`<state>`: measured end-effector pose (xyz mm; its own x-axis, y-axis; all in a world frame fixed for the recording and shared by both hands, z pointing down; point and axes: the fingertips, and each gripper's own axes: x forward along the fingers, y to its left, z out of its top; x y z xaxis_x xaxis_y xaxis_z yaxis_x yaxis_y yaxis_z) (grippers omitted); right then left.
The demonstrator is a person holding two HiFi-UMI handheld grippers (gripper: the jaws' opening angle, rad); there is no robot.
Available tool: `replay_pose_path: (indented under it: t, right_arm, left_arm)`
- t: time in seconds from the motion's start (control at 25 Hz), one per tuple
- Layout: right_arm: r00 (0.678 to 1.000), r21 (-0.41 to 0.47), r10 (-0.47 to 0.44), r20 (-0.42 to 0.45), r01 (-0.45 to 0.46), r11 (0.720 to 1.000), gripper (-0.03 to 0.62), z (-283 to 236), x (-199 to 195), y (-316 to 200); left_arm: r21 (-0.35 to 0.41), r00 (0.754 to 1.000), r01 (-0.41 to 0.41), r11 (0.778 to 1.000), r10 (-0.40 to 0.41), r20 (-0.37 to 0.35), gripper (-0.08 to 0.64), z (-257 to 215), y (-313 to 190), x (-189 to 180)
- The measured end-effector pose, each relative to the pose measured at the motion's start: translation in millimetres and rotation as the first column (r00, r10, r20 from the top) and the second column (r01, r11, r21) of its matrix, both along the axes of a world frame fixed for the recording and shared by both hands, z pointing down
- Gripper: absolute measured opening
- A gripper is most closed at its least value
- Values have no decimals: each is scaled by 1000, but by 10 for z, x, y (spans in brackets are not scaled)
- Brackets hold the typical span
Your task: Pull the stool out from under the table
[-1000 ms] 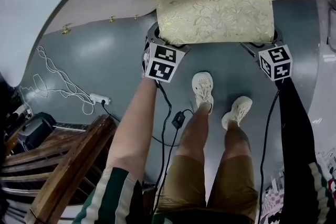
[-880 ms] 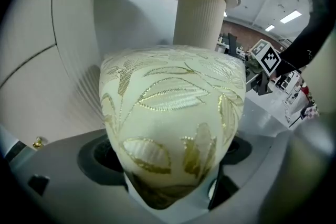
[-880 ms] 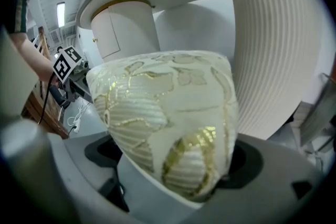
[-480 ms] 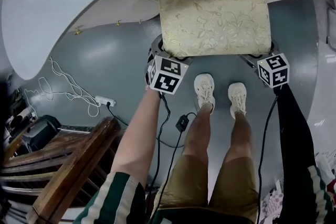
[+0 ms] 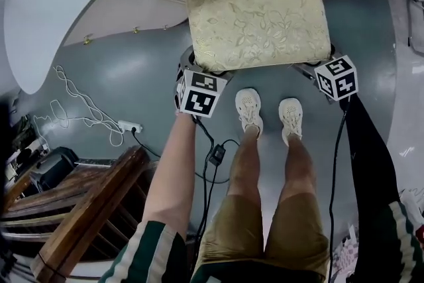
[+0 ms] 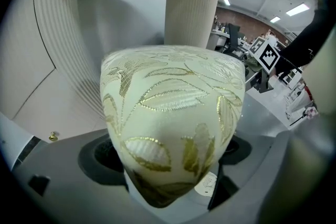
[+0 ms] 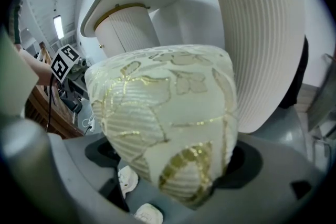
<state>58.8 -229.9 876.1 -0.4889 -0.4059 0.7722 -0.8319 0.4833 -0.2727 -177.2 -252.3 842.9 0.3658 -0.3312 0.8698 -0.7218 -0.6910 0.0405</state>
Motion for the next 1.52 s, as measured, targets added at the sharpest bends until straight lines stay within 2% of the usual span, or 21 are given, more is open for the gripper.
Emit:
replay_pose_path:
  t: [0.12, 0.44, 0.92, 1.28, 1.52]
  right_arm:
    - [1000, -68, -16, 5, 16, 998, 541, 6, 13, 38]
    - [997, -106, -69, 18, 71, 992, 541, 5, 38, 7]
    - [990, -105, -138, 19, 139, 985, 541, 12, 90, -93]
    - [989, -104, -146, 8, 146, 984, 541, 52, 98, -100]
    - [987, -142, -158, -7, 156, 978, 541, 81, 119, -79]
  left_arm:
    - [-63, 1000, 15, 998, -15, 0, 514, 15, 48, 6]
    - [-91, 998, 69, 993, -67, 21, 514, -27, 134, 34]
    - [-94, 990, 139, 986, -136, 39, 512, -37, 199, 75]
    - [-78, 989, 147, 986, -146, 26, 506, -1, 193, 93]
    - [-104, 987, 161, 981, -160, 17, 505, 62, 233, 92]
